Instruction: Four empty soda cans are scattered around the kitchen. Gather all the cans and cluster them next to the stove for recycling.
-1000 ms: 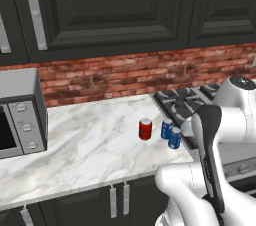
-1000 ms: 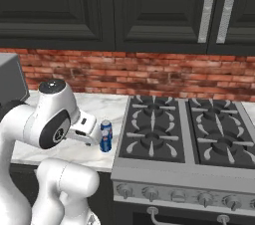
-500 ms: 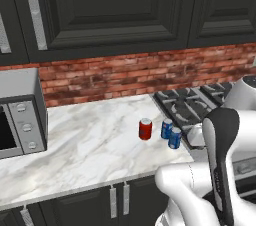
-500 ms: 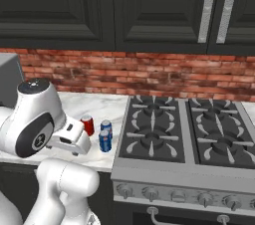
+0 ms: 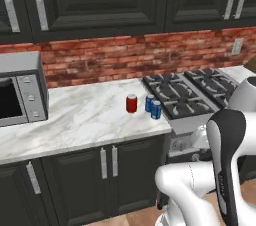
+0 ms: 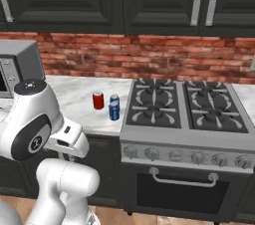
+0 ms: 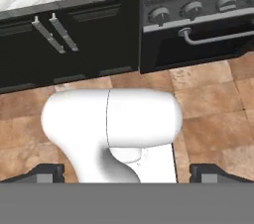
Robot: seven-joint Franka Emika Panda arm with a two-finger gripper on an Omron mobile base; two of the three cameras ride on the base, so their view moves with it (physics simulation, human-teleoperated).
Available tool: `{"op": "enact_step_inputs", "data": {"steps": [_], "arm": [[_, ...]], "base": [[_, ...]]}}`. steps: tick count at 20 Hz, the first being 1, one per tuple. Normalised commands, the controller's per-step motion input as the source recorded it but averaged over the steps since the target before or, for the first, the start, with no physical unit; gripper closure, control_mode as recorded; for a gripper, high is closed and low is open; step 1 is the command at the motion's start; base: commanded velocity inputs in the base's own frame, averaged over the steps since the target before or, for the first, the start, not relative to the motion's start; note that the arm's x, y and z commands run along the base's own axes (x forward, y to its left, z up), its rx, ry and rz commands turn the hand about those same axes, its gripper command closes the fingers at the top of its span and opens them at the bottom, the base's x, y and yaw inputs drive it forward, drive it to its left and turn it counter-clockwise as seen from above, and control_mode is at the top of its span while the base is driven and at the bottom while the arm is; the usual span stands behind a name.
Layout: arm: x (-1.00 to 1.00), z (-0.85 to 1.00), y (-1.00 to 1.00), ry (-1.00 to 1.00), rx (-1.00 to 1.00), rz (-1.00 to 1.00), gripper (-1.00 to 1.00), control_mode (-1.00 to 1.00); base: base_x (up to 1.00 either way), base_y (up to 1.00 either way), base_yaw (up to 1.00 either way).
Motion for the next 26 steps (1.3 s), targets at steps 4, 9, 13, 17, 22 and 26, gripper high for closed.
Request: {"op": "enact_step_inputs", "data": {"steps": [4, 9, 13, 17, 22, 26], "arm": [[0.0, 0.0, 0.0, 0.0, 0.0, 0.0, -1.0, 1.0], [0.0, 0.0, 0.0, 0.0, 0.0, 0.0, -1.0, 1.0], [0.0, 0.0, 0.0, 0.0, 0.0, 0.0, -1.0, 1.0], [0.0, 0.0, 0.0, 0.0, 0.0, 0.0, -1.0, 1.0], [0.0, 0.0, 0.0, 0.0, 0.0, 0.0, -1.0, 1.0], [0.0, 0.0, 0.0, 0.0, 0.0, 0.0, -1.0, 1.0]], "base": [[-0.67, -0.29, -0.05], [-0.39, -0.46, -0.22], [-0.08, -0.44, -0.37], [-0.03, -0.42, -0.45], [0.0, -0.48, -0.51], [0.0, -0.47, -0.53]]}}
